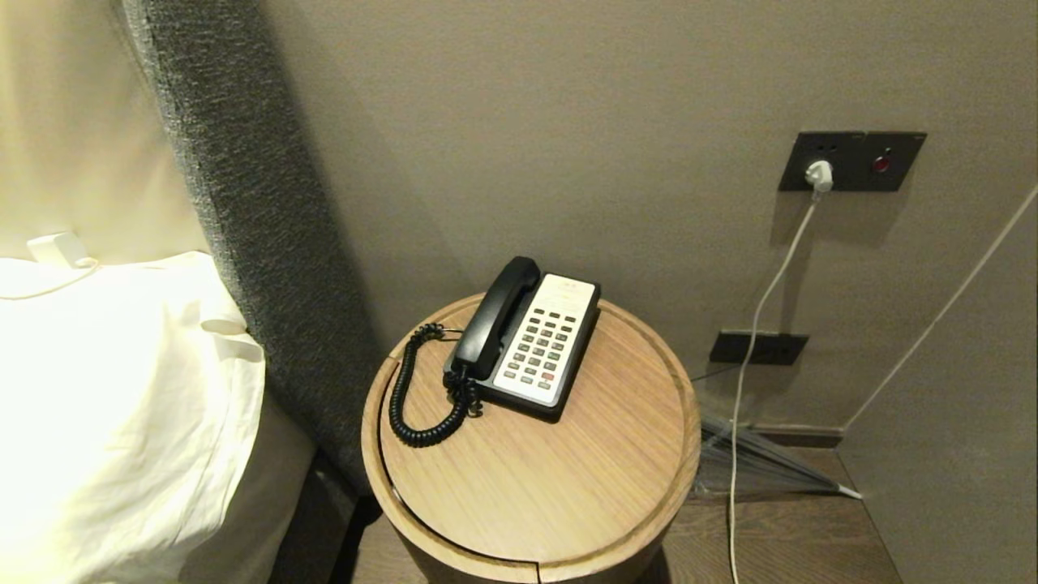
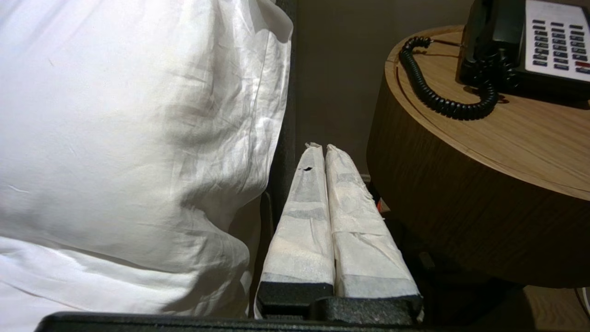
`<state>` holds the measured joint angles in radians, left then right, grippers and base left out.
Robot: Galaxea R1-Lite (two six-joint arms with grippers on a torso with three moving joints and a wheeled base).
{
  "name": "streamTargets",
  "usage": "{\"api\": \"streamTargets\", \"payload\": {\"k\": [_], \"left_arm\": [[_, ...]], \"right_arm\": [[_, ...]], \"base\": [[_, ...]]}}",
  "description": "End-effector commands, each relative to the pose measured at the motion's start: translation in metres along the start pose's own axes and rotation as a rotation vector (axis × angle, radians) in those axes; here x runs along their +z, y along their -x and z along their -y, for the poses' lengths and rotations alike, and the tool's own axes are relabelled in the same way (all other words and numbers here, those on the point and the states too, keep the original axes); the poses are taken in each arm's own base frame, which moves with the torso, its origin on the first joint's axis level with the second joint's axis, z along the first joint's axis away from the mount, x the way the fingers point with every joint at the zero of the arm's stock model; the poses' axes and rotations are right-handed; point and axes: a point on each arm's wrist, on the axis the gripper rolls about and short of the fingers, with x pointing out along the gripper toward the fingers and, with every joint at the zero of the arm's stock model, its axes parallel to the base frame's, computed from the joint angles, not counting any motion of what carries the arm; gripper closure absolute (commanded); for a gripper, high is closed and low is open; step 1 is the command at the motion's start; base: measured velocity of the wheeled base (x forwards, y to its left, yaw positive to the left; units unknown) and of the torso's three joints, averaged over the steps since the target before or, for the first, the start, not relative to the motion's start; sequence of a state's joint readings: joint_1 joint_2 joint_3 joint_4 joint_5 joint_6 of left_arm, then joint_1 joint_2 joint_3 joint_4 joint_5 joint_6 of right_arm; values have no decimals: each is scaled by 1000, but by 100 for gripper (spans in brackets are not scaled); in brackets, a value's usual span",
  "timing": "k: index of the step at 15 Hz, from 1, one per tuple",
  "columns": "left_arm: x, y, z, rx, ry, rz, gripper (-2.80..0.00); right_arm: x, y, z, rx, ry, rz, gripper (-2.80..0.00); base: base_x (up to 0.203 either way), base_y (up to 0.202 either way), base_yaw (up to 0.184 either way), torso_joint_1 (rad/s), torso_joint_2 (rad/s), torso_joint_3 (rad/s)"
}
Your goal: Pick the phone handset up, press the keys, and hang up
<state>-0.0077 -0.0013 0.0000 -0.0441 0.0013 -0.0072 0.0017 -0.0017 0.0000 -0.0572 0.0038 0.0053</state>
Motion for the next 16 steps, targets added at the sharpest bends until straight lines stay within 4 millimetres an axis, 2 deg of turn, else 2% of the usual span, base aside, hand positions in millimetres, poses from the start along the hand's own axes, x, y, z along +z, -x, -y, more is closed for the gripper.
{"api": "streamTargets", "payload": {"k": [1, 7, 16], "left_arm": [[-5, -1, 0, 0, 0, -18, 0], [-5, -1, 0, -1, -1, -18, 0], [-5, -1, 0, -1, -6, -18, 0]], "right_arm": [[-5, -1, 0, 1, 1, -20, 0], [-6, -1, 0, 4, 2, -19, 0], [-6, -1, 0, 2, -2, -22, 0]], "base": [[0, 0, 0, 2, 2, 202], [0, 0, 0, 2, 3, 176], [0, 0, 0, 0, 0, 10]]}}
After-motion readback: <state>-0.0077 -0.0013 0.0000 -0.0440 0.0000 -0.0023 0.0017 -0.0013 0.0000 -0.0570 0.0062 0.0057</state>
